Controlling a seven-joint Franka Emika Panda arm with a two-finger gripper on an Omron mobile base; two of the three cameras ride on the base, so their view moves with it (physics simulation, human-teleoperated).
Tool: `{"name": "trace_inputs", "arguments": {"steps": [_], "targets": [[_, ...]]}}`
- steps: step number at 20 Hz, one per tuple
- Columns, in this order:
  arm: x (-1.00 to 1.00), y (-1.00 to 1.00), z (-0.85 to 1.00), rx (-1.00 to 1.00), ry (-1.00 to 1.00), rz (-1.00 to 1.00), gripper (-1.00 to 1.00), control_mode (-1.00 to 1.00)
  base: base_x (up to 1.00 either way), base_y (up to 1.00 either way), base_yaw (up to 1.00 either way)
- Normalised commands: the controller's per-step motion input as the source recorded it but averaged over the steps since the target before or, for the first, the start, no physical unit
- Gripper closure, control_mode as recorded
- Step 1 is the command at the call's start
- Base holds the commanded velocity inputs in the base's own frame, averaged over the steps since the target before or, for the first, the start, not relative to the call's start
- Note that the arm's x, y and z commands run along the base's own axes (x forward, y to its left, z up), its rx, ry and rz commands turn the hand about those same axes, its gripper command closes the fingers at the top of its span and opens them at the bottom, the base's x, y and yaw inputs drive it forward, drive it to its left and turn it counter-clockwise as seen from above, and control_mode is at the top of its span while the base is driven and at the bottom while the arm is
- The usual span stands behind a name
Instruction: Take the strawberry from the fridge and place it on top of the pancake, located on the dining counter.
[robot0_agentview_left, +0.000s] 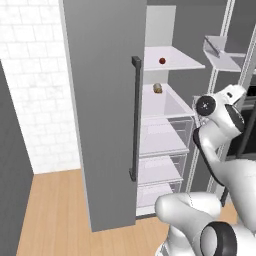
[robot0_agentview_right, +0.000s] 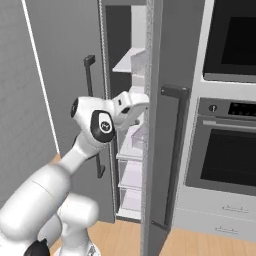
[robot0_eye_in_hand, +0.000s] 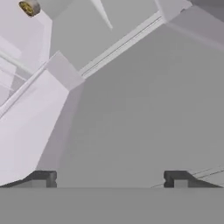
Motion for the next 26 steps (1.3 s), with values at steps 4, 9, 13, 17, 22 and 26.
{"name": "trace_inputs", "arguments": {"steps": [4,9,13,17,22,26], "targets": [[-0.47,-1.0,0.01,0.09,0.0,-0.03,-1.0,-1.0,0.0,0.0,0.0],[-0.36,-0.98,0.05,0.05,0.0,0.0,-1.0,-1.0,0.0,0.0,0.0],[-0.46,-0.64,0.08,0.03,-0.05,0.0,-1.0,-1.0,0.0,0.0,0.0],[-0.73,0.01,0.06,0.0,-0.14,0.0,-1.0,-1.0,0.0,0.0,0.0],[-0.25,0.79,0.02,0.01,-0.05,0.05,-1.0,-1.0,0.0,0.0,0.0],[0.0,1.0,0.0,0.1,0.01,0.03,-1.0,-1.0,0.0,0.0,0.0]]}}
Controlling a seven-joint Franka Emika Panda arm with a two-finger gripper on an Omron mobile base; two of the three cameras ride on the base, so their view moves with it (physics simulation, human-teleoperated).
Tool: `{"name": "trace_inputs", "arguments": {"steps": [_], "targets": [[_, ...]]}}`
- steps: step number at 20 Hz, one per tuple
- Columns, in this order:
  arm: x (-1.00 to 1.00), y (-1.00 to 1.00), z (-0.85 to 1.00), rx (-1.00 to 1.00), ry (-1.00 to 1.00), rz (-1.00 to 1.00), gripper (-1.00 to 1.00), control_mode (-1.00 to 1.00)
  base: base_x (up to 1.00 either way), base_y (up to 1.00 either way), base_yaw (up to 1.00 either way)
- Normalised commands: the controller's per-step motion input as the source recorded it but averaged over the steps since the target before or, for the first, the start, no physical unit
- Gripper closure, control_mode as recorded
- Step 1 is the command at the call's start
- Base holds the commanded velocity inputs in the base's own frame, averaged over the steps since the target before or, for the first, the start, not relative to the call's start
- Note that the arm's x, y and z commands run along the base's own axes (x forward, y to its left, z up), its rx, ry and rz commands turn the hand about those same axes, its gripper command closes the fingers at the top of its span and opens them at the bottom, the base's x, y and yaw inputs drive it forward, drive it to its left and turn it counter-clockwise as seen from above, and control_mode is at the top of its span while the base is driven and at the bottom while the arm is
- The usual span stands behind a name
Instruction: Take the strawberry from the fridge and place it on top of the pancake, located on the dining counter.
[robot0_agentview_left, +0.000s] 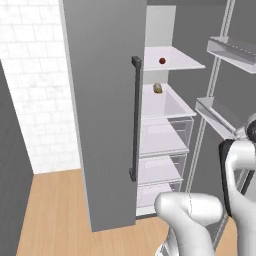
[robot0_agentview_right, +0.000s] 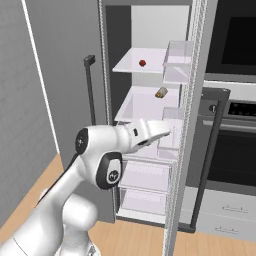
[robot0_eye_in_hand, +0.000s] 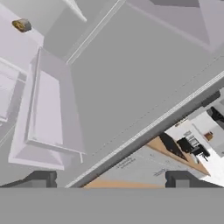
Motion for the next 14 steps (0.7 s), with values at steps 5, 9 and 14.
{"name": "trace_inputs", "arguments": {"steps": [5,9,14], "targets": [[0.0,1.0,-0.03,0.13,0.0,0.0,-1.0,-1.0,0.0,0.0,0.0],[-0.01,0.98,-0.2,0.19,-0.01,0.01,-1.0,-1.0,0.0,0.0,0.0],[-0.18,0.99,-0.05,0.18,-0.01,0.0,-1.0,-1.0,0.0,0.0,0.0]]}}
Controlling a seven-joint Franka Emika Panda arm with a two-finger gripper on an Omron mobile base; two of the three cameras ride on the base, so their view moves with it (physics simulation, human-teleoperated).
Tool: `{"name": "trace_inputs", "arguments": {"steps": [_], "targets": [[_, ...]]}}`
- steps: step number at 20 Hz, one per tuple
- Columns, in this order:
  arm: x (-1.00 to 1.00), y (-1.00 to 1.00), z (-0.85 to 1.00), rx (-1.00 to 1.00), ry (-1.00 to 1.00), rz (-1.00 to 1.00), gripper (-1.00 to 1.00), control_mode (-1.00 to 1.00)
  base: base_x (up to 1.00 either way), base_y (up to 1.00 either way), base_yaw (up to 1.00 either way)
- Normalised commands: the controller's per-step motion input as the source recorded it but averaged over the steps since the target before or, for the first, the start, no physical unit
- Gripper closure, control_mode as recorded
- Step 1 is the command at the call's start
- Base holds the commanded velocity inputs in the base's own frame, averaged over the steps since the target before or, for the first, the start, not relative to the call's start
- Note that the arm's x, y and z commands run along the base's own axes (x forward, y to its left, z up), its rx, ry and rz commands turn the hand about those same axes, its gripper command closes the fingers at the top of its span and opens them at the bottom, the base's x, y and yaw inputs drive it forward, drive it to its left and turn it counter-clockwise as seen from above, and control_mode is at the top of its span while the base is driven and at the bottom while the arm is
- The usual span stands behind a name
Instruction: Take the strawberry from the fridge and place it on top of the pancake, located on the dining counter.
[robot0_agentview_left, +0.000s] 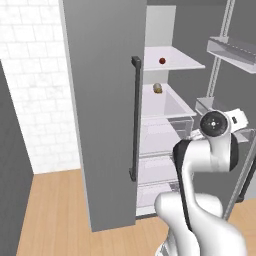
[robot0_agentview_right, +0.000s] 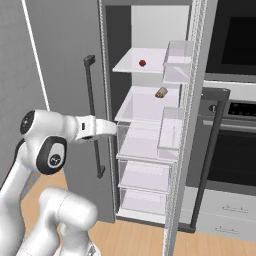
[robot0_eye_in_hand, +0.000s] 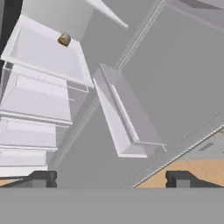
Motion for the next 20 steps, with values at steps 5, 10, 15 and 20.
{"name": "trace_inputs", "arguments": {"steps": [5,10,15,20], "targets": [[-0.51,0.79,-0.29,0.16,-0.19,0.0,-1.0,-1.0,0.0,0.0,0.0],[-0.62,0.47,-0.25,0.31,-0.21,0.04,-1.0,-1.0,0.0,0.0,0.0],[-0.26,0.16,-0.2,0.38,-0.08,0.18,-1.0,-1.0,0.0,0.0,0.0],[-0.02,0.0,-0.08,0.15,-0.04,0.12,-1.0,-1.0,0.0,0.0,0.0]]}}
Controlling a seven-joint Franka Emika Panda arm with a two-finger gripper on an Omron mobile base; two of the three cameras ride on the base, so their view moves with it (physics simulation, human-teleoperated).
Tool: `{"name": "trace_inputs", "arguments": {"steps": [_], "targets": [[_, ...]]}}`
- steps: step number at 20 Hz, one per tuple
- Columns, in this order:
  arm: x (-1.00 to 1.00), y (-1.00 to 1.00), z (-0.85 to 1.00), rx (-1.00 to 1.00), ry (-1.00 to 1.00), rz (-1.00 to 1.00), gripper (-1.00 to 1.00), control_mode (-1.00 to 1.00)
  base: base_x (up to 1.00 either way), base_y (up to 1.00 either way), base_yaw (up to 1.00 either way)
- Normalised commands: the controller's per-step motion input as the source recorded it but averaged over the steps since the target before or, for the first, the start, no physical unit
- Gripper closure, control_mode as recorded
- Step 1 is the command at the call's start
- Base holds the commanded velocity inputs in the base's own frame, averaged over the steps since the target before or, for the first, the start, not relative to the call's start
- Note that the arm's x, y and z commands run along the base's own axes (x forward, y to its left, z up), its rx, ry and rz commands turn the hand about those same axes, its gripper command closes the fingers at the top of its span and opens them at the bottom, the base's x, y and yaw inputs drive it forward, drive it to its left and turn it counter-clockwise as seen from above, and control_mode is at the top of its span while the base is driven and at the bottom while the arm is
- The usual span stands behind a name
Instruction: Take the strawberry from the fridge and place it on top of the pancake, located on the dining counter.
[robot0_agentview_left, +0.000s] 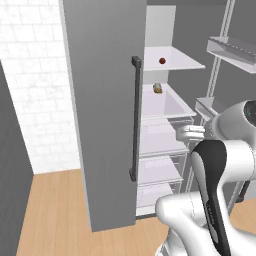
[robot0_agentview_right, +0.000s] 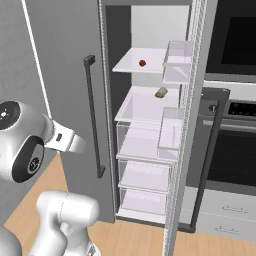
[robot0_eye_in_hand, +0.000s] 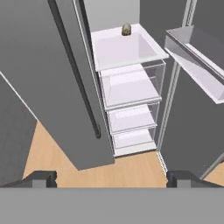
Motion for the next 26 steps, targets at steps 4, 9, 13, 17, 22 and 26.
{"name": "trace_inputs", "arguments": {"steps": [4,9,13,17,22,26], "targets": [[0.25,-0.04,0.0,0.0,0.03,0.0,-1.0,-1.0,0.0,0.0,0.0],[0.0,0.0,0.0,0.0,0.0,0.0,-1.0,1.0,0.77,-0.43,0.0],[0.0,0.0,0.0,0.0,0.0,0.0,-1.0,1.0,0.57,-0.44,-0.02],[0.0,0.0,0.0,0.0,0.0,0.0,-1.0,1.0,0.64,-0.09,-0.19],[0.0,0.0,0.0,0.0,0.0,0.0,-1.0,1.0,0.66,0.07,-0.29],[0.0,0.0,0.0,0.0,0.0,0.0,-1.0,1.0,0.49,0.0,-0.15]]}}
